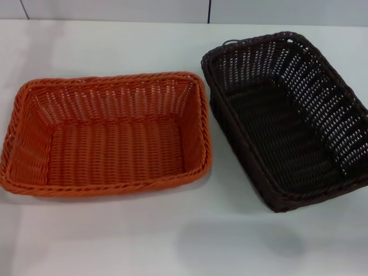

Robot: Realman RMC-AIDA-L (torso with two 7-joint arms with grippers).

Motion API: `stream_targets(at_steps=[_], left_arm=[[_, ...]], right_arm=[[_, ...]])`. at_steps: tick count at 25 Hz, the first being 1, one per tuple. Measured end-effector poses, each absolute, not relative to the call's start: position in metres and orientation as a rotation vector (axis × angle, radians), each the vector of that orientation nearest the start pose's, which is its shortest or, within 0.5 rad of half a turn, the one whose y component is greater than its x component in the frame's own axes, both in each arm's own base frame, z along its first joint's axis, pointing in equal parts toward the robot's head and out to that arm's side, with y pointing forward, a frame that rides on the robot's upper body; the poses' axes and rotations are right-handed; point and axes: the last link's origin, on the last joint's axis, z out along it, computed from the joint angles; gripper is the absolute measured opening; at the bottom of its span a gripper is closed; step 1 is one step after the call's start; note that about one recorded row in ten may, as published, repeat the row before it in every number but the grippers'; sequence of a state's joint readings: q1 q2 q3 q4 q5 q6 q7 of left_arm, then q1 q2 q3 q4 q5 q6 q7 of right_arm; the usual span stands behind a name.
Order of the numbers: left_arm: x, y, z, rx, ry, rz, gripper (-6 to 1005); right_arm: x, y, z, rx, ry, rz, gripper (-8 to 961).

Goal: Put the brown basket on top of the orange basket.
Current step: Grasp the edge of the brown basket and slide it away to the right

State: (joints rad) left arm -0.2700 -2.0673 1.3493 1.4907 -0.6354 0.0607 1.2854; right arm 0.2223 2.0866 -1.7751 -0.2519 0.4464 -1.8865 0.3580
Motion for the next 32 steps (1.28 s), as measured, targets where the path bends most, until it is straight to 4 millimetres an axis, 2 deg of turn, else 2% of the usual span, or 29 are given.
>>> stream_targets(at_steps=[4, 6, 7, 9, 13, 18, 22, 32], left_arm=[[-0.194, 0.388, 0.183, -1.15, 0.195, -0.032, 749], [-0.209, 0.374, 0.185, -1.023, 0.178, -0.105, 767], [-0.227, 0.359, 0.185, -0.928, 0.149, -0.206, 767], [-0.235, 0.353, 0.184, -0.901, 0.139, -0.261, 767], [-0.28, 0.329, 0.174, -0.885, 0.034, -0.486, 767], [-0.336, 0.315, 0.152, -0.916, -0.118, -0.543, 766], [-0.351, 0.312, 0.142, -0.936, -0.17, -0.509, 766], [-0.361, 0.308, 0.132, -0.968, -0.201, -0.474, 768]], right_arm=[[0.302, 0.24, 0.072, -1.158, 0.13, 1.272, 818], [0.301, 0.24, 0.072, -1.155, 0.128, 1.275, 818], [0.3, 0.24, 0.072, -1.153, 0.125, 1.281, 818], [0.3, 0.24, 0.073, -1.153, 0.123, 1.283, 818], [0.298, 0.242, 0.073, -1.153, 0.117, 1.29, 818], [0.298, 0.243, 0.074, -1.154, 0.115, 1.292, 818], [0.296, 0.245, 0.075, -1.152, 0.109, 1.306, 819], [0.293, 0.249, 0.075, -1.155, 0.105, 1.32, 819]])
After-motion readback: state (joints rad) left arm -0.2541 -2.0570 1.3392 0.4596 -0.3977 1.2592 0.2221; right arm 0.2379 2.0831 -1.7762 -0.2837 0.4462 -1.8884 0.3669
